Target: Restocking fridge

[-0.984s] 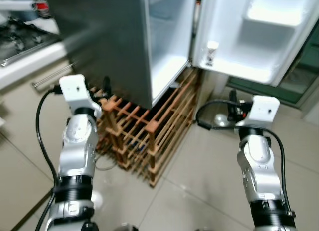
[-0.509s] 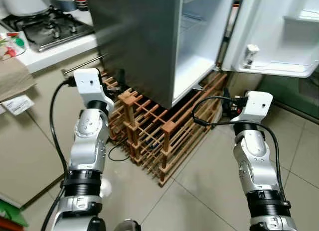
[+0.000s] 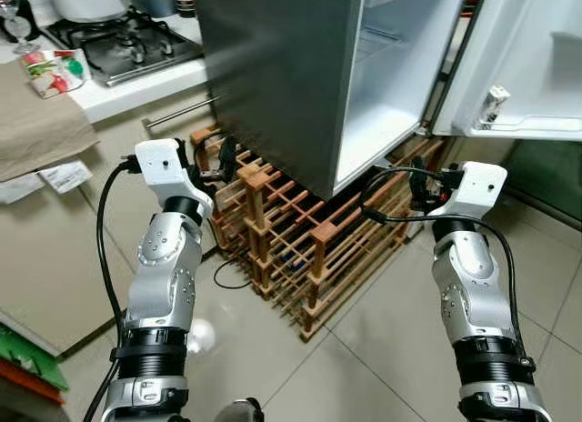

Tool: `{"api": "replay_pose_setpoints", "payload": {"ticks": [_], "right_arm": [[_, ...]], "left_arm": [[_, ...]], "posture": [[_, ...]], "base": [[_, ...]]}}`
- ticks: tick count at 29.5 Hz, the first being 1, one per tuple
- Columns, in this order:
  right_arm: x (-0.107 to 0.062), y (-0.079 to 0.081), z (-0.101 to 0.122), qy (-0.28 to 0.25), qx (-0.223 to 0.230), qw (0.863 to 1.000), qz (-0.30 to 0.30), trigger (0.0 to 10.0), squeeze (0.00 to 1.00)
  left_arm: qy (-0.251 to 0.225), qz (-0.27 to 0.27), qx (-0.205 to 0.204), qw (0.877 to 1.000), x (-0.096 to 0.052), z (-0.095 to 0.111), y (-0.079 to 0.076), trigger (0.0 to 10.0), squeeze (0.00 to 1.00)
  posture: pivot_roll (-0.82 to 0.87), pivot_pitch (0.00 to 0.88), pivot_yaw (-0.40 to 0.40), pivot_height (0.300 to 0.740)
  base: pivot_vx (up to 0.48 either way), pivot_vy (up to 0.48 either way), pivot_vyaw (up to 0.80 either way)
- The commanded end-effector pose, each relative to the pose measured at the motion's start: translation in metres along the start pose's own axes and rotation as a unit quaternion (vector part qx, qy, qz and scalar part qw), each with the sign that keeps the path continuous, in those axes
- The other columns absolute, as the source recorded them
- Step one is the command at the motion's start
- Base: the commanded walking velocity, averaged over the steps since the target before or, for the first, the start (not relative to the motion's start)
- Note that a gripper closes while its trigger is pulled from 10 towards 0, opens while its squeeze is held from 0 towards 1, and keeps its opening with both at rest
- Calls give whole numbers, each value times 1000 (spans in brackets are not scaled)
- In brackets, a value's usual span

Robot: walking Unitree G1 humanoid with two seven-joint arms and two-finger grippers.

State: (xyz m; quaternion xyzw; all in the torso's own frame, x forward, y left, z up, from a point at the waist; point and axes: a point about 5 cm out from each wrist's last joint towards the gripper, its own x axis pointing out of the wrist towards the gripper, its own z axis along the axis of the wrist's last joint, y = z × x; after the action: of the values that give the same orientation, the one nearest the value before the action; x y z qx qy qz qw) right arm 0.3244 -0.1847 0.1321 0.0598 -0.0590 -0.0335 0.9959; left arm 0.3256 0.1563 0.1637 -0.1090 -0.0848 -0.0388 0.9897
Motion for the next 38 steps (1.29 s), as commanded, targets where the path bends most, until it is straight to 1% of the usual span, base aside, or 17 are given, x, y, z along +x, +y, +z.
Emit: {"api": "replay_pose_setpoints", "payload": {"ticks": [1,4,6,9,11,13,14,15,16,20,21,23,28,35,37,38], "right_arm": [[2,12,0,2,11,1000,23,10000,0],[2,17,-3,6,14,999,36,10000,0],[2,18,-3,7,16,999,39,10000,0],[3,20,-4,8,15,999,46,10000,0],[4,22,-3,7,15,999,48,10000,0],[5,23,-3,5,16,999,51,10000,0],[5,24,-2,5,16,998,53,10000,0],[6,25,-2,5,17,998,54,10000,0],[6,26,-3,5,16,998,57,10000,0],[5,26,-3,4,16,998,58,10000,0],[5,26,-3,4,14,998,60,10000,0],[5,27,-2,3,13,998,61,10000,0],[6,27,0,-3,5,998,63,10000,0],[6,28,1,-6,0,998,64,10000,0],[6,29,2,-8,0,998,65,10000,0],[6,29,2,-9,0,998,65,10000,0]], "left_arm": [[-13,5,16,1000,0,8,2,10000,0],[-8,7,35,999,-1,7,2,10000,0],[-6,11,37,999,-1,6,3,10000,0],[-3,8,52,999,1,5,1,10000,0],[-3,11,52,999,1,5,1,10000,0],[1,23,70,997,2,5,4,10000,0],[5,29,70,997,3,4,5,10000,0],[8,33,68,997,3,3,5,10000,0],[13,34,76,996,4,0,5,10000,0],[15,33,81,996,4,-1,2,10000,0],[17,34,98,994,4,-2,0,10000,0],[20,30,103,994,4,-4,-1,10000,0],[24,43,101,994,7,-4,2,10000,0],[20,44,104,993,8,-3,1,10000,0],[15,43,91,995,8,-3,0,10000,0],[13,43,93,995,8,-2,0,10000,0]], "posture": [[-49,0,21,740],[-34,0,18,740],[-34,0,18,740],[-27,0,15,740],[-27,0,15,740],[-26,0,14,740],[-26,0,14,740],[-26,0,14,740],[-31,0,12,740],[-33,0,11,740],[-33,0,11,740],[-37,0,11,740],[-40,0,13,740],[-42,0,13,740],[-43,0,12,740],[-43,0,12,740]], "base": [[0,480,550],[0,480,550],[0,356,544],[0,0,548],[0,0,550],[0,0,547],[0,0,544],[0,-480,550],[0,-480,550],[0,-480,550],[0,-480,544],[0,-480,544],[0,-480,543],[0,-480,540],[0,-480,541],[0,-480,544]]}}
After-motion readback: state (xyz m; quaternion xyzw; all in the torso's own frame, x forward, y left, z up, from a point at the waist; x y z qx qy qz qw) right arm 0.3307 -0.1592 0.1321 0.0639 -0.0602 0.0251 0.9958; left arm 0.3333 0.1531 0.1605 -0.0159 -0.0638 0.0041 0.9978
